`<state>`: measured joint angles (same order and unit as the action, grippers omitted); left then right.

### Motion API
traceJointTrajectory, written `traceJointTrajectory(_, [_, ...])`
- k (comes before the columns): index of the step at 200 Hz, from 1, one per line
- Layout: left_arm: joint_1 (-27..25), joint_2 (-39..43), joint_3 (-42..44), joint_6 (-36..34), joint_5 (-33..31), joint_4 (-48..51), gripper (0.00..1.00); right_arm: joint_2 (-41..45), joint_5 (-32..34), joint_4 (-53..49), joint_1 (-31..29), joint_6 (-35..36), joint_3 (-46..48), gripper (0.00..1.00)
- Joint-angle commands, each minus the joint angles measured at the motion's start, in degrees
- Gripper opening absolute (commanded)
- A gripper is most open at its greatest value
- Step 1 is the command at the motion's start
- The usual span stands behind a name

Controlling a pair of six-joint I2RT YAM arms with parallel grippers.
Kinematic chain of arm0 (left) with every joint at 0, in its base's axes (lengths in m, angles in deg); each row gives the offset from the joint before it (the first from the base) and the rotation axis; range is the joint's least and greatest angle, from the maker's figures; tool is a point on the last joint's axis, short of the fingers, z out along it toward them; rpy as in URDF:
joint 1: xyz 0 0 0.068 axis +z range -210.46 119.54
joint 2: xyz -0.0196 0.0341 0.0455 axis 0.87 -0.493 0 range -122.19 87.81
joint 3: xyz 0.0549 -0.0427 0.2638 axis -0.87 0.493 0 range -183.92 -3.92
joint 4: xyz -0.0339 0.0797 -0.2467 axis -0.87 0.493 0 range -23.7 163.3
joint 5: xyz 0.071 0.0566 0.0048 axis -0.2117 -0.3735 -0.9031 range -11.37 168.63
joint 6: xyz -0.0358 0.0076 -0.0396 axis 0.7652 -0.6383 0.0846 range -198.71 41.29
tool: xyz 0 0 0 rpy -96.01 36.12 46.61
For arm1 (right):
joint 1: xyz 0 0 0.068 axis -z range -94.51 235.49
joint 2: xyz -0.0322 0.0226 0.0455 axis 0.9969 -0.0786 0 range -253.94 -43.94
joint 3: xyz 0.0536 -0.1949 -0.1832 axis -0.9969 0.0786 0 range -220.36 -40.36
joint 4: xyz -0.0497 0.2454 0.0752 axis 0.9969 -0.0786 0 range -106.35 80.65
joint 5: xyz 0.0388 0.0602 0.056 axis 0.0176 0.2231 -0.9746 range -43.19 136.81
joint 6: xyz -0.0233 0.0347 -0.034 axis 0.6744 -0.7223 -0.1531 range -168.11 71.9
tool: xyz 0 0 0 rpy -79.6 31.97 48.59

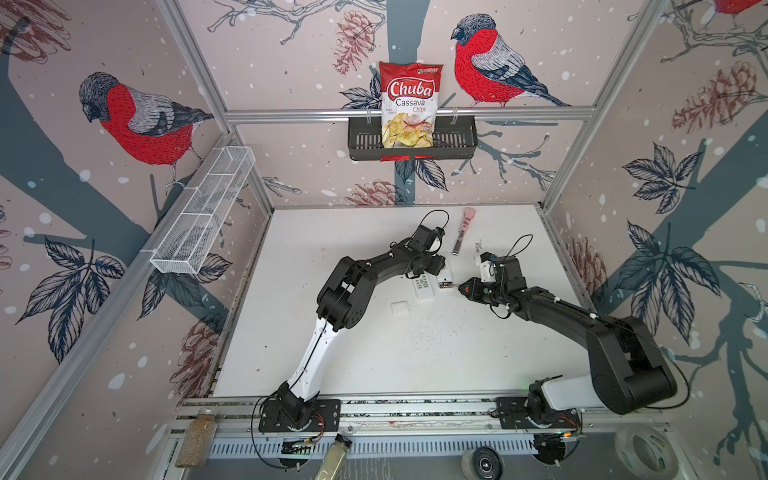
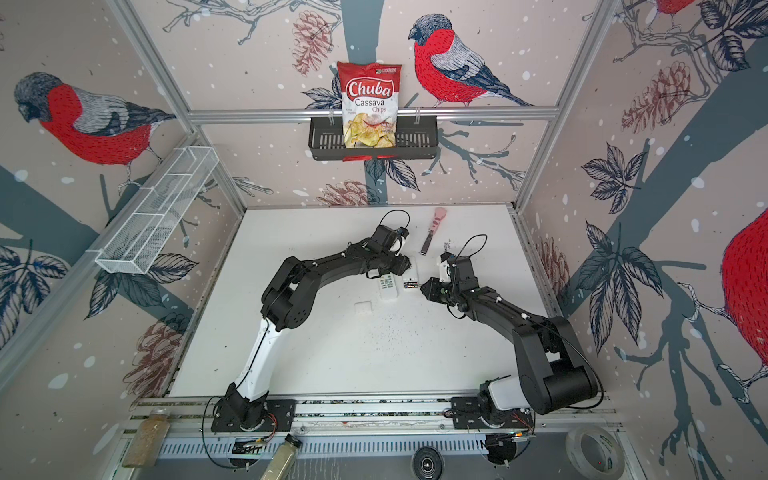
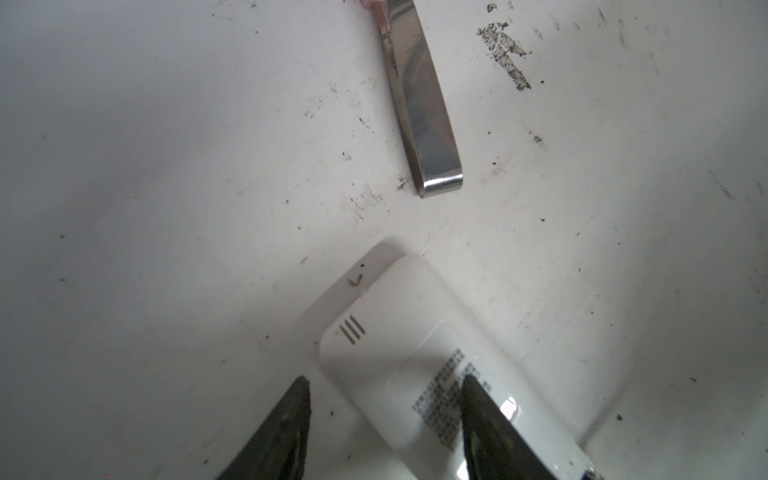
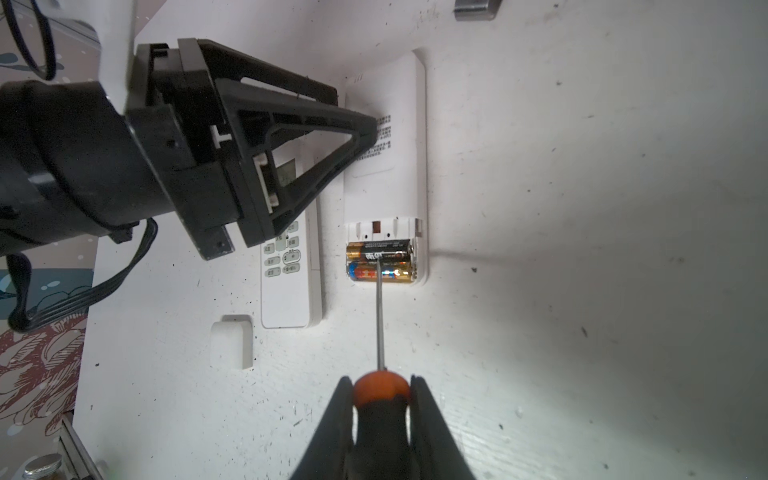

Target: Unload the batteries from the remote control

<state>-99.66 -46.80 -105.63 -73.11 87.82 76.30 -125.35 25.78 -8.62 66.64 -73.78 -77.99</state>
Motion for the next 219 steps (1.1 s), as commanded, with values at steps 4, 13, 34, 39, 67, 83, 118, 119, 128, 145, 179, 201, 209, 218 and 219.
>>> traceJointTrajectory(4, [-0.17,0.0,0.36,-0.88,-0.31,2.52,0.56,-0.31,2.93,-4.31,-0.26,1.33,-2.06,0.1])
traceJointTrajectory(13, [-0.17,0.05,0.37,-0.95,-0.47,2.53,0.56,-0.95,2.95,-6.4,-0.14,2.24,-3.59,0.1])
traceJointTrajectory(34, [-0.17,0.13,0.37,-0.97,-0.49,2.57,0.55,-3.57,2.74,-10.61,-0.13,3.88,-6.87,0.1])
traceJointTrajectory(39, [-0.19,0.13,0.37,-1.0,-0.49,2.55,0.55,-4.18,2.76,-11.14,-0.18,4.09,-7.45,0.1])
traceJointTrajectory(67, [-0.17,0.3,0.46,-1.01,-0.74,2.48,0.55,-7.2,2.12,-14.41,-0.44,5.21,-10.57,0.11])
traceJointTrajectory(83, [-0.17,0.31,0.46,-1.02,-0.67,2.39,0.55,-8.02,3.15,-16.48,-0.82,5.89,-12.44,0.1])
traceJointTrajectory(118, [-0.17,0.22,0.55,-1.02,-0.49,2.11,0.54,-8.85,6.77,-20.08,-1.6,6.79,-15.76,0.11])
traceJointTrajectory(119, [-0.17,0.18,0.55,-1.03,-0.49,2.12,0.54,-8.9,6.83,-20.12,-1.62,6.87,-15.83,0.11])
traceJointTrajectory(128, [-0.19,0.22,0.63,-1.0,-0.43,2.08,0.54,-9.11,7.53,-20.62,-1.79,7.0,-16.22,0.1])
traceJointTrajectory(145, [-0.17,0.13,0.64,-0.99,-0.3,2.02,0.54,-8.54,8.14,-20.52,-1.98,6.7,-16.3,0.1])
traceJointTrajectory(179, [-0.17,0.44,0.79,-1.01,-0.11,1.89,0.54,-6.22,6.59,-19.31,-1.74,5.78,-16.38,0.1])
traceJointTrajectory(201, [-0.17,0.49,0.81,-1.12,0.04,2.03,0.53,-4.22,6.0,-19.0,-0.98,5.19,-16.56,0.1])
traceJointTrajectory(209, [-0.17,0.48,0.87,-1.12,0.12,1.91,0.52,-4.03,5.98,-19.5,-0.67,5.33,-16.85,0.1])
traceJointTrajectory(218, [-0.17,0.4,0.82,-1.06,0.27,1.94,0.52,-4.01,6.17,-20.04,-0.41,5.76,-17.04,0.1])
traceJointTrajectory(219, [-0.17,0.4,0.82,-1.09,0.29,1.95,0.52,-4.02,6.13,-20.14,-0.36,5.78,-17.04,0.1])
